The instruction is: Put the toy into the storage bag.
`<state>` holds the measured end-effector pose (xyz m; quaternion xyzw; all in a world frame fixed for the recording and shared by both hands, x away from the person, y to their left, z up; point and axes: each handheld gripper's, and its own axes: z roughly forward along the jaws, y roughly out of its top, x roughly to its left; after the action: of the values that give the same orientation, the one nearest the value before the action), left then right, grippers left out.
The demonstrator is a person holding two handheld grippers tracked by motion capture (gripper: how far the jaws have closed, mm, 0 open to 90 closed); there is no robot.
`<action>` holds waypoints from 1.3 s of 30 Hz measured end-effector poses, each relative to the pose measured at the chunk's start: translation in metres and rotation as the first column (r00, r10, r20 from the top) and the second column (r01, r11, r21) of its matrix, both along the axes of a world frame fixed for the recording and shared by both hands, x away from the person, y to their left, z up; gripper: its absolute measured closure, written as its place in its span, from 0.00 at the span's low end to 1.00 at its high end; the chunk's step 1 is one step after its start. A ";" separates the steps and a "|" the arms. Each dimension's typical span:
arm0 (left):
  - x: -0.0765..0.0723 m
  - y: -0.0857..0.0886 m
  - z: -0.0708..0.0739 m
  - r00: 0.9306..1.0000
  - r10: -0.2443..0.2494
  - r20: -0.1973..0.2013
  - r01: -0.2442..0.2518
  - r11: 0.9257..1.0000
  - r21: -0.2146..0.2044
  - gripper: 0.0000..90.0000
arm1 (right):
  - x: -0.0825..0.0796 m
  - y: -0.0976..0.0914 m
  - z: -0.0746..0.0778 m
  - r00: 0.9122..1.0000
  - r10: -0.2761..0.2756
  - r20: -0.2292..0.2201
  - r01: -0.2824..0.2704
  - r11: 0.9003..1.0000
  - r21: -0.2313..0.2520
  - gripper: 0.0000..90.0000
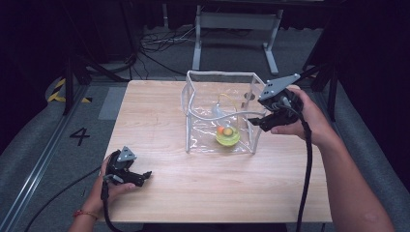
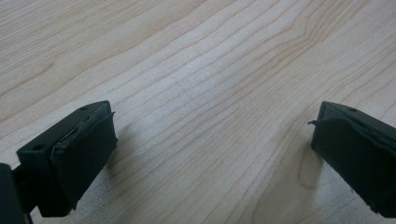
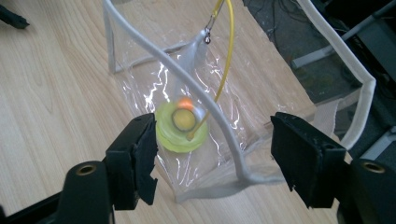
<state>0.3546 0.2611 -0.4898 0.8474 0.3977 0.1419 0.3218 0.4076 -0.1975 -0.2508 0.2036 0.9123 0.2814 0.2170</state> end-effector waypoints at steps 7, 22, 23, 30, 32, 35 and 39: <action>0.000 0.000 0.000 1.000 0.000 0.000 0.000 1.000 0.001 0.00 | -0.015 -0.022 -0.006 1.000 -0.010 0.025 0.010 1.000 -0.002 0.34; 0.000 0.000 0.000 1.000 0.000 0.000 0.000 1.000 0.001 0.00 | -0.037 -0.063 -0.044 0.998 -0.056 0.030 0.057 0.998 -0.028 0.34; 0.000 0.000 0.000 1.000 -0.001 -0.001 0.001 1.000 0.000 0.00 | -0.037 -0.066 -0.050 0.998 -0.060 0.023 0.060 0.998 -0.030 0.34; 0.000 0.000 0.000 1.000 0.000 -0.001 0.000 1.000 0.000 0.00 | -0.040 -0.081 -0.083 0.994 -0.102 0.024 0.103 0.993 -0.050 0.33; 0.000 0.000 0.000 1.000 0.001 -0.001 -0.001 1.000 -0.001 0.00 | -0.040 -0.083 -0.090 0.994 -0.102 0.030 0.103 0.994 -0.038 0.32; 0.000 0.000 0.000 1.000 0.001 0.000 -0.001 1.000 0.001 0.00 | -0.041 -0.090 -0.107 0.992 -0.125 0.033 0.126 0.992 -0.028 0.31; 0.000 0.000 0.000 1.000 0.001 0.000 -0.001 1.000 0.001 0.00 | -0.043 -0.095 -0.122 0.990 -0.142 0.020 0.143 0.989 -0.027 0.29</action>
<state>0.3544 0.2611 -0.4897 0.8475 0.3980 0.1421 0.3213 0.3646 -0.2921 -0.3731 0.2626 0.8973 0.2542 0.2476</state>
